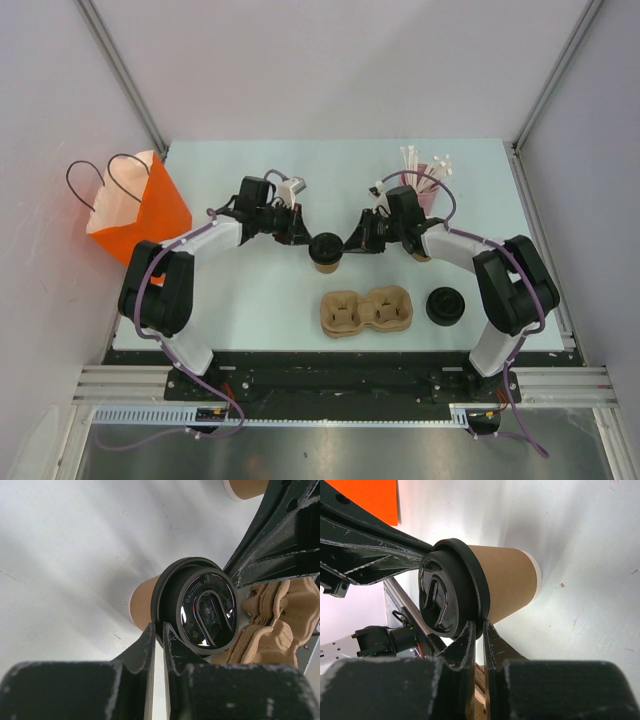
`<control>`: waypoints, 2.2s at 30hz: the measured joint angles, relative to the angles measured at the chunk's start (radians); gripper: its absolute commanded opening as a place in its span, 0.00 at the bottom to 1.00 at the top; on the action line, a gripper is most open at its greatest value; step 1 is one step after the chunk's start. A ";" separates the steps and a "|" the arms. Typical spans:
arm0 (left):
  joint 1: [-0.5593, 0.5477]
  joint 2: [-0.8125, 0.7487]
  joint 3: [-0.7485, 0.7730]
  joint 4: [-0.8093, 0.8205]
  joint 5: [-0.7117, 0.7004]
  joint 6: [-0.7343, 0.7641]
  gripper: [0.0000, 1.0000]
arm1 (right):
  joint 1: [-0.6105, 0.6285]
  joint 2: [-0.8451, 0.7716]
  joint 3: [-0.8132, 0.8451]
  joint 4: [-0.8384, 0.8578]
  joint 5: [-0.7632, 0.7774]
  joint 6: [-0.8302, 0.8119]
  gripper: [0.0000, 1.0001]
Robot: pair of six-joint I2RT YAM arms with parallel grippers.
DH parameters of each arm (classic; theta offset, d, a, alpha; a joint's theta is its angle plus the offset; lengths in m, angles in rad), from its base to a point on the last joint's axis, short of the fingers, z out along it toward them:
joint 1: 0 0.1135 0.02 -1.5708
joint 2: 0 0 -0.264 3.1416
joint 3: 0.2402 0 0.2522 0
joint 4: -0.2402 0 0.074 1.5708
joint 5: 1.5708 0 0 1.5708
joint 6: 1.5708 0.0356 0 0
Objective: Pack the takeout coffee
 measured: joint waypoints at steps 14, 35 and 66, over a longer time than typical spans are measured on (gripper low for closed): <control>0.012 0.009 -0.018 0.053 0.011 -0.010 0.07 | -0.015 0.039 -0.116 0.245 -0.075 0.071 0.00; 0.014 0.014 0.012 0.024 -0.015 -0.009 0.25 | 0.044 -0.069 -0.131 0.196 0.107 0.061 0.05; 0.016 0.015 0.056 -0.106 0.005 -0.008 0.30 | 0.084 -0.227 -0.091 0.012 0.224 -0.089 0.42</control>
